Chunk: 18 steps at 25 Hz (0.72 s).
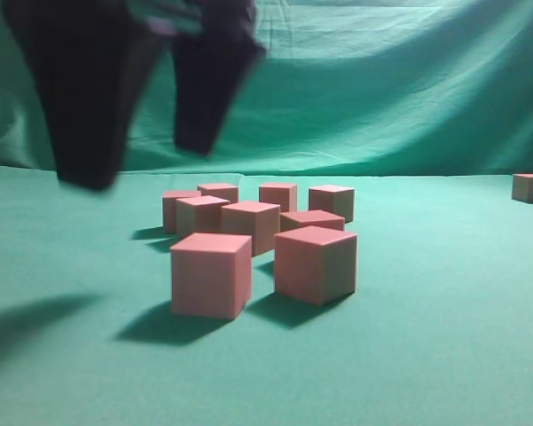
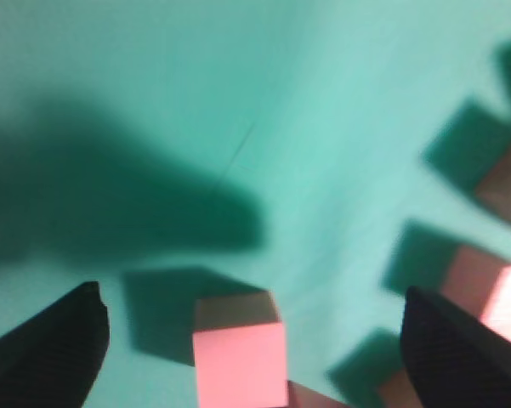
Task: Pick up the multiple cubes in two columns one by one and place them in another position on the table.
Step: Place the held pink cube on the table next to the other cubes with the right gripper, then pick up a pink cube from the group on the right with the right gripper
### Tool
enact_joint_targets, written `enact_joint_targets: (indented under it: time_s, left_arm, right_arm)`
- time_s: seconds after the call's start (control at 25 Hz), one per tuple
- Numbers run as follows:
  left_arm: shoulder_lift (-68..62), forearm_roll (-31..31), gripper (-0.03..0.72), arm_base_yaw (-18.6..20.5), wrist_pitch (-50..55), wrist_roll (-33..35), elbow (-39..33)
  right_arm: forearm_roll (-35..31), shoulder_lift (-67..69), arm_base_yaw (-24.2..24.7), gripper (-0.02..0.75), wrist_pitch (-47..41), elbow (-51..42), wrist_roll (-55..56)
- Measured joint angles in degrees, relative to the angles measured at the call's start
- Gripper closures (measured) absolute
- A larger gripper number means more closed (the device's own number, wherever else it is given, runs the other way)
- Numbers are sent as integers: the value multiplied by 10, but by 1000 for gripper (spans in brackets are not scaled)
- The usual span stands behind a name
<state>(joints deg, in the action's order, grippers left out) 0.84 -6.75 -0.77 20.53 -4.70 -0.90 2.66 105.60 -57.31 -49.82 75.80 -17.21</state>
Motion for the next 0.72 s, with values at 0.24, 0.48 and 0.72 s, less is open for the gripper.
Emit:
enact_joint_targets:
  time_s: [0.24, 0.48, 0.72]
  left_arm:
    - [0, 0, 688, 0, 0, 0, 0]
    - [0, 0, 688, 0, 0, 0, 0]
    - [0, 0, 688, 0, 0, 0, 0]
  right_arm:
    - [23, -11, 0, 163, -109, 156, 1]
    - [190, -29, 8, 209, -185, 261, 71]
    - [281, -40, 142, 209, -198, 268, 180]
